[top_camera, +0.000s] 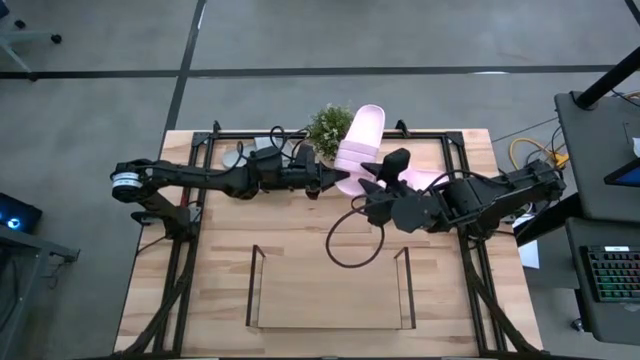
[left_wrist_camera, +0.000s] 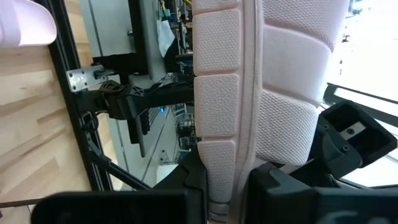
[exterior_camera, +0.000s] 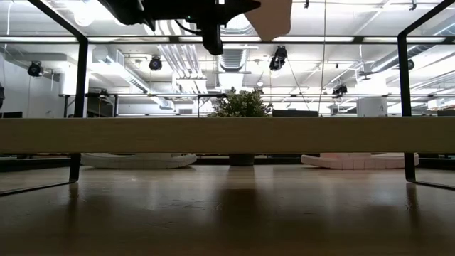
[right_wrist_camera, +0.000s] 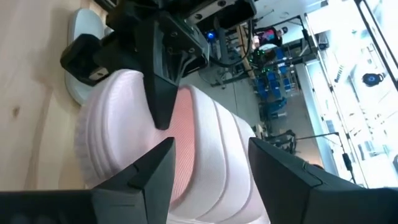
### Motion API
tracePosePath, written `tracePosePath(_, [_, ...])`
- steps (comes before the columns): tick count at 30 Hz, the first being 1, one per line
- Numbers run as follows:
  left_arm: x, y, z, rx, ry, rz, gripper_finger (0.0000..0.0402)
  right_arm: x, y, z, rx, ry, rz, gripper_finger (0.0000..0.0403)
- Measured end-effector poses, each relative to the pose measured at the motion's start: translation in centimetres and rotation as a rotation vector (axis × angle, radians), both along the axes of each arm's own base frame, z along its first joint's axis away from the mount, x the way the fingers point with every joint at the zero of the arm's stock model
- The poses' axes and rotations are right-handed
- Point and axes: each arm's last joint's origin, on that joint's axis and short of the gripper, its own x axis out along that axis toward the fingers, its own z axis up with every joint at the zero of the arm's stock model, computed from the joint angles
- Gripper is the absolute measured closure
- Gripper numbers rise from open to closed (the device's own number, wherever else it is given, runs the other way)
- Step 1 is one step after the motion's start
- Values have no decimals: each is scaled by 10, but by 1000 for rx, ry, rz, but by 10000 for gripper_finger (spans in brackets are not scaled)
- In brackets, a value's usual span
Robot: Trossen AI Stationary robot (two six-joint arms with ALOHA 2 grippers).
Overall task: Pick and place slides into the shelf
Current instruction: Put the top pink slide on the shelf
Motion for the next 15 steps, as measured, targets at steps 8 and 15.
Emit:
tracePosePath(8, [1,-2,6,1,-16,9,374,3,-11,-5,-10,17,-38,212])
tracePosePath(15, [1,-2,7,4,-22,15,374,5,-16,-6,-15,20,-53,230])
